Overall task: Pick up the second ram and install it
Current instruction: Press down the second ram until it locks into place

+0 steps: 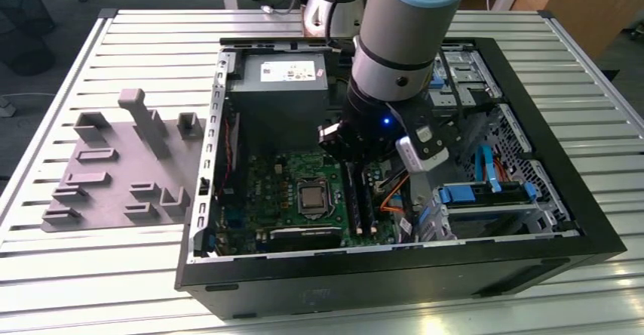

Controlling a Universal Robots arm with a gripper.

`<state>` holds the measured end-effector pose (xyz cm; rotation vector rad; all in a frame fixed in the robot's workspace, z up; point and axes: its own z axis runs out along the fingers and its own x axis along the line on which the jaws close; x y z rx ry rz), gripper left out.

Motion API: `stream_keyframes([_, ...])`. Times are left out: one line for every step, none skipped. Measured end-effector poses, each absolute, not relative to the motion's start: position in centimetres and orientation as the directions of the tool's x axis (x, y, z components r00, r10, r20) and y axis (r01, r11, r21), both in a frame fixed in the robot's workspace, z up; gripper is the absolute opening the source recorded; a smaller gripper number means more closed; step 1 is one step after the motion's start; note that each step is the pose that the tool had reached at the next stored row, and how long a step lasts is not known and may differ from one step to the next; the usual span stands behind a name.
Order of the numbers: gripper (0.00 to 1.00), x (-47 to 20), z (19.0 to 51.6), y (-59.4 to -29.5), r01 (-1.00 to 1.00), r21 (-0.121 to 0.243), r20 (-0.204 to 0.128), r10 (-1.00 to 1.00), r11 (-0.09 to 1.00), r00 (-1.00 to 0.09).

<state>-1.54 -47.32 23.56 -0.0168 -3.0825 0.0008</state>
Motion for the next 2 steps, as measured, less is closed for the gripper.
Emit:
stream_keyframes([0.11,-1.54,23.56,-47.32,0.011,-0.001,0.059,0.011,1.000,-0.998])
stream_keyframes([0.11,-1.54,23.57,-47.32,0.011,-0.001,0.059,0.011,1.000,-0.998])
